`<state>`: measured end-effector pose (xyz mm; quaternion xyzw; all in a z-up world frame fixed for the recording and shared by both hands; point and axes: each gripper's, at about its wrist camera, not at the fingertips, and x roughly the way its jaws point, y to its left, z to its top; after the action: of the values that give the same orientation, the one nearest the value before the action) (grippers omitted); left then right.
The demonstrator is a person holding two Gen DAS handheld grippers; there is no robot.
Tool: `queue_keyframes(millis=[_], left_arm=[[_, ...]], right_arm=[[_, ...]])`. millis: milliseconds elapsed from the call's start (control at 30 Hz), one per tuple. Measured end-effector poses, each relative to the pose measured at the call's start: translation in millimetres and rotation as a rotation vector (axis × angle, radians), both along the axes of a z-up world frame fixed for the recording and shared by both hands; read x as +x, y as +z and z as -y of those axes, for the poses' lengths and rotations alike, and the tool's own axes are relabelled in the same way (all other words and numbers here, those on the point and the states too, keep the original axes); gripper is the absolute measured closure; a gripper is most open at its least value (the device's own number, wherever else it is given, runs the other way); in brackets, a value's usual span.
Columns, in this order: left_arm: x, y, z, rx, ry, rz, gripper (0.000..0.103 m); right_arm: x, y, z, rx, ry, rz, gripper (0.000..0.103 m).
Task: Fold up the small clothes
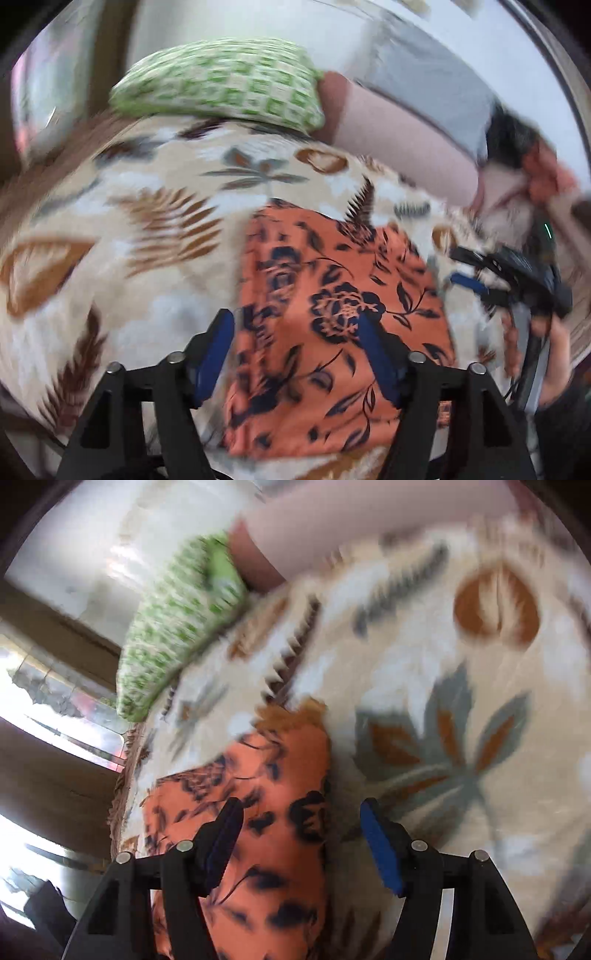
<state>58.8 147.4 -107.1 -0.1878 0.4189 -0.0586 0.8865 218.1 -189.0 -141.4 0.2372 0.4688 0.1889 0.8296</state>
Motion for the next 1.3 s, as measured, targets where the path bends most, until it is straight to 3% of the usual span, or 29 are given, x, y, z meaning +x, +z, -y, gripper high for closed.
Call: queue_keyframes(millis=[133, 200, 233, 300, 367, 467, 567, 633, 700, 767, 867, 933, 967, 1000, 1133, 1200, 1267, 1300], left_arm=[[-15, -31, -32, -0.229, 0.033, -0.114, 0.032], [-17, -47, -29, -0.308, 0.007, -0.143, 0.032], [-15, -56, -25, -0.311, -0.010, -0.165, 0.032], [-12, -88, -20, -0.336, -0.010, -0.290, 0.078], [-17, -90, -25, -0.389, 0.010, -0.277, 0.081], [-16, -83, -18, -0.325, -0.011, -0.286, 0.081], [-8, -67, -10, -0.261, -0.022, -0.305, 0.073], [1, -39, -7, -0.189, -0.032, -0.223, 0.062], [15, -18, -6, -0.134, -0.044, -0.137, 0.029], [46, -7, -13, -0.132, -0.054, -0.078, 0.023], [110, -30, -20, -0.155, -0.093, -0.139, 0.024], [132, -50, -23, -0.185, -0.102, -0.174, 0.028], [136, -63, -24, -0.209, -0.118, -0.206, 0.062], [145, -79, -22, -0.238, -0.144, -0.271, 0.074], [134, -96, -43, -0.421, -0.066, -0.268, 0.078], [125, -103, -49, -0.468, -0.057, -0.269, 0.078], [128, -93, -44, -0.404, -0.067, -0.281, 0.076], [127, -78, -35, -0.313, -0.071, -0.273, 0.072]], right_arm=[[-40, 24, -39, 0.099, 0.173, 0.034, 0.026], [-53, 13, -54, 0.117, 0.237, 0.015, 0.024], [-59, 4, -49, 0.103, 0.240, -0.010, 0.024], [-56, -26, -65, 0.085, 0.239, -0.110, 0.023], [-58, -30, -67, 0.105, 0.225, -0.080, 0.023], [-54, -29, -71, 0.107, 0.242, -0.099, 0.023], [-46, -35, -71, 0.140, 0.234, -0.118, 0.023], [-45, -37, -68, 0.147, 0.236, -0.118, 0.023], [-41, -37, -67, 0.151, 0.243, -0.119, 0.023], [-43, -37, -63, 0.160, 0.248, -0.122, 0.023], [-47, -36, -55, 0.180, 0.249, -0.125, 0.023], [-48, -37, -52, 0.197, 0.246, -0.128, 0.023], [-48, -38, -51, 0.204, 0.247, -0.127, 0.023], [-48, -38, -51, 0.206, 0.251, -0.125, 0.023], [-48, -40, -52, 0.208, 0.263, -0.117, 0.023], [-48, -40, -52, 0.205, 0.266, -0.112, 0.023], [-49, -40, -51, 0.201, 0.269, -0.110, 0.023], [-49, -39, -51, 0.200, 0.268, -0.111, 0.023]])
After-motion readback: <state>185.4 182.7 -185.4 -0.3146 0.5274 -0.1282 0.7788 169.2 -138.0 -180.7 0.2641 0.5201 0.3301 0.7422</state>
